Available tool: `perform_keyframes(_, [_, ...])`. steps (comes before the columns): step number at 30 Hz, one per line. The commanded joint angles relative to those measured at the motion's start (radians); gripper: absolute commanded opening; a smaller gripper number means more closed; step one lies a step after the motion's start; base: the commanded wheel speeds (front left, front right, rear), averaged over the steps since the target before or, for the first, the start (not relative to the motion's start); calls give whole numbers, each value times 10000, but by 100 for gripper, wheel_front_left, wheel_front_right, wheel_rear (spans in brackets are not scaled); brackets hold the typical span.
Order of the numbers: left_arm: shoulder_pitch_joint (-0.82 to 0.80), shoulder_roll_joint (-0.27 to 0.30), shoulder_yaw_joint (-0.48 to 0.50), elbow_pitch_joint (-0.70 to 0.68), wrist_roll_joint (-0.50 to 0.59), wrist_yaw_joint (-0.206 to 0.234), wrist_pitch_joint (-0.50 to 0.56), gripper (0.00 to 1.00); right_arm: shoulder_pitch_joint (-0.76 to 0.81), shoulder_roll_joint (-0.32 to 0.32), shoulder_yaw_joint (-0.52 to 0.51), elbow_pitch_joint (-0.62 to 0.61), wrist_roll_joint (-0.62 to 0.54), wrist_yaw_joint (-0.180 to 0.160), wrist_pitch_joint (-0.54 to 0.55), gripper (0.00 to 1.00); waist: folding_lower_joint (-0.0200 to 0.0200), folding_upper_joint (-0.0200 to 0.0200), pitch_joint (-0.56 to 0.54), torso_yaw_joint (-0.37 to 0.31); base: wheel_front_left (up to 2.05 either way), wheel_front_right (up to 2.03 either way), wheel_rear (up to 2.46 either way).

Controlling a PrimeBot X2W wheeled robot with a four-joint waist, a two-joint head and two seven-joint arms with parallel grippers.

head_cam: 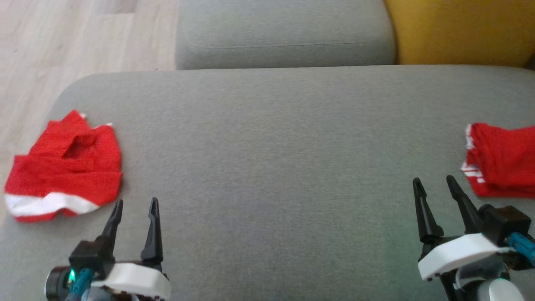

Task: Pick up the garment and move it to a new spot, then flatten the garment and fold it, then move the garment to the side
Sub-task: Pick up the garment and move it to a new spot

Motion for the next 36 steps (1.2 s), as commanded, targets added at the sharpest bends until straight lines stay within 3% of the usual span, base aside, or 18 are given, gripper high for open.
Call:
perform_keyframes(1, [-703,37,379,-346,-81,-17,-149,100,-141,-53,256,-465,-16,-9,-12,100,1,0,59,396,0,0,0])
perform_keyframes(11, [-997,-58,475,-295,-96,-140,-378,100,-63,-53,449,-756,97,-9,4,100,1,0,18,2138,0,0,0])
perform_keyframes(19, [-1025,-17,615,-317,-25,-227,-433,100,-41,-53,523,-851,132,-9,20,100,1,0,-31,2946,0,0,0])
perform_keyframes(36, [-1347,-182,1001,-324,24,-371,-450,100,-131,-53,548,-892,121,-9,103,100,1,0,233,3300,0,0,0])
